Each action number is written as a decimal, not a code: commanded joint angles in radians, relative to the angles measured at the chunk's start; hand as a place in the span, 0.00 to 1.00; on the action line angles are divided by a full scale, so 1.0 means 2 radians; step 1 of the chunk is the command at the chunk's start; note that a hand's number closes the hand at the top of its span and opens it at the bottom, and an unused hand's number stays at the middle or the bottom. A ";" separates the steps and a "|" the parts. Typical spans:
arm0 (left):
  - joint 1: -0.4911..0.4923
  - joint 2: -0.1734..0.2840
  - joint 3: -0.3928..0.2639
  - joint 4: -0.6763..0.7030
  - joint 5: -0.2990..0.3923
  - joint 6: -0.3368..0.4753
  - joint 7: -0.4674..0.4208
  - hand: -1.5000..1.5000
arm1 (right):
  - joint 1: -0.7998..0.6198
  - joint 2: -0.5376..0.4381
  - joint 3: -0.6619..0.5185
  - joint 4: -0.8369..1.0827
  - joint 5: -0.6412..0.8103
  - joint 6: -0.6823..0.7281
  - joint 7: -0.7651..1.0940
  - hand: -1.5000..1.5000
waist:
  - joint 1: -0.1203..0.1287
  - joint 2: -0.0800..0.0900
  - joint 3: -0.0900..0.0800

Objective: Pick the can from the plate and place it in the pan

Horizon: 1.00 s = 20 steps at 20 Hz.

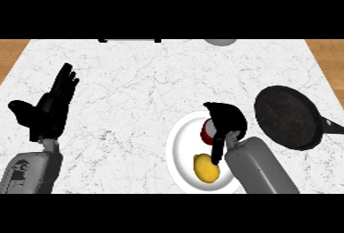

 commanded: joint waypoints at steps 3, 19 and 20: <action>0.014 -0.004 0.005 0.019 -0.002 -0.009 -0.034 0.50 | 0.036 -0.002 0.035 -0.044 0.010 0.011 -0.049 1.00 | -0.002 0.001 0.001; 0.015 0.003 0.019 -0.005 0.004 -0.017 0.000 0.50 | 0.247 0.024 0.247 -0.192 0.106 -0.077 -0.021 1.00 | -0.012 -0.003 0.001; 0.011 -0.007 0.008 -0.013 -0.009 -0.003 0.009 0.50 | 0.260 0.018 0.266 -0.225 0.128 -0.096 -0.006 1.00 | -0.012 -0.003 0.001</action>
